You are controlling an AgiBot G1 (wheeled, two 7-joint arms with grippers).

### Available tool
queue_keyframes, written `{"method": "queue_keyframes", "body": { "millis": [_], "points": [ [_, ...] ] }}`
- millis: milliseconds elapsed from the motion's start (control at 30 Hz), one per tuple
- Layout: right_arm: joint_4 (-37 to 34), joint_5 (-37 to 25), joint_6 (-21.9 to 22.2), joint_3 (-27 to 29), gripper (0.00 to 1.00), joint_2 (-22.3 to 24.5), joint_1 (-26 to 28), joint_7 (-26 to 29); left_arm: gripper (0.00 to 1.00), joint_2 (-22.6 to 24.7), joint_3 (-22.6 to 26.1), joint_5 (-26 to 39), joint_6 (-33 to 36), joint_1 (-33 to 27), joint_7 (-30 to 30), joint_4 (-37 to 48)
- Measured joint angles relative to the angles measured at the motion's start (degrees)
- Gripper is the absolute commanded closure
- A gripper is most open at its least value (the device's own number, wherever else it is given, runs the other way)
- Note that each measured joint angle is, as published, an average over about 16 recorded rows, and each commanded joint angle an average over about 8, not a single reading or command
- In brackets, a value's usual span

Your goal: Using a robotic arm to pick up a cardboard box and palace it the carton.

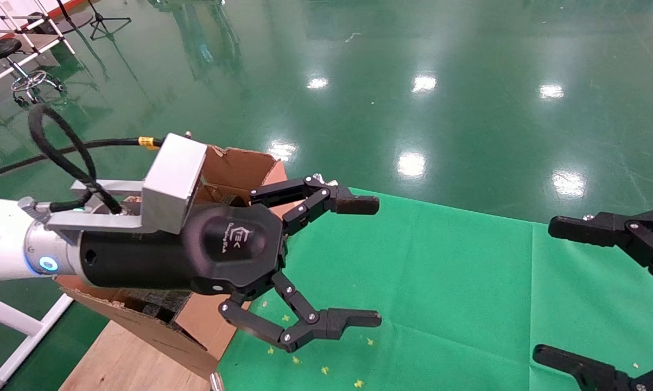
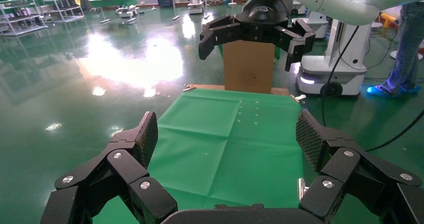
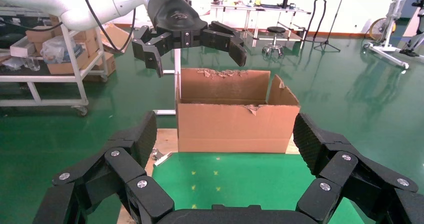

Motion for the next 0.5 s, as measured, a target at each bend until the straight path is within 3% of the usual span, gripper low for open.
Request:
{"method": "queue_keyframes", "body": {
  "millis": [500],
  "points": [
    [0.0, 0.0, 0.0, 0.0, 0.00, 0.0, 0.0, 0.0, 0.00, 0.0, 0.0, 0.1, 0.0, 0.0, 0.0, 0.0]
  ]
}}
